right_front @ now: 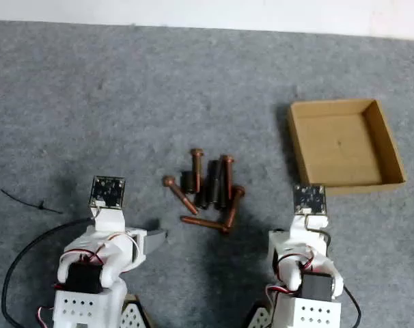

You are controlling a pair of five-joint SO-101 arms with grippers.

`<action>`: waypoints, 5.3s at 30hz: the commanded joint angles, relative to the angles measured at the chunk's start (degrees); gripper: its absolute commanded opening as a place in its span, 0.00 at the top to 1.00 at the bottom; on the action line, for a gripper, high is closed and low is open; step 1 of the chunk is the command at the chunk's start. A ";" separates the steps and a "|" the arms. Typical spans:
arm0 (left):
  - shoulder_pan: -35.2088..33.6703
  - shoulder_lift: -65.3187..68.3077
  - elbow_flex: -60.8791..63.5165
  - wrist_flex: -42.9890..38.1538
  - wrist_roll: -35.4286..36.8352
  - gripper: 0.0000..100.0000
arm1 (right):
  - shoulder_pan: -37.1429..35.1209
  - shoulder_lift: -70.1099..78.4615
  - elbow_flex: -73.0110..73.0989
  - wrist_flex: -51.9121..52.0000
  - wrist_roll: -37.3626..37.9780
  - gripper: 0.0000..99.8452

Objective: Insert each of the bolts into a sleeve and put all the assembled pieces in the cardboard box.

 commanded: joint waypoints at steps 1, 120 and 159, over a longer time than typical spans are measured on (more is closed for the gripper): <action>-0.75 -0.57 1.10 -1.32 -0.44 0.64 | -0.13 -0.66 8.40 0.31 -0.26 0.76; -7.34 58.86 -27.21 -44.75 8.53 0.73 | -33.19 101.67 -56.75 -30.81 -17.05 0.84; -6.99 59.03 -27.12 -44.75 8.44 0.73 | -28.35 101.76 -57.98 -33.10 -12.22 0.84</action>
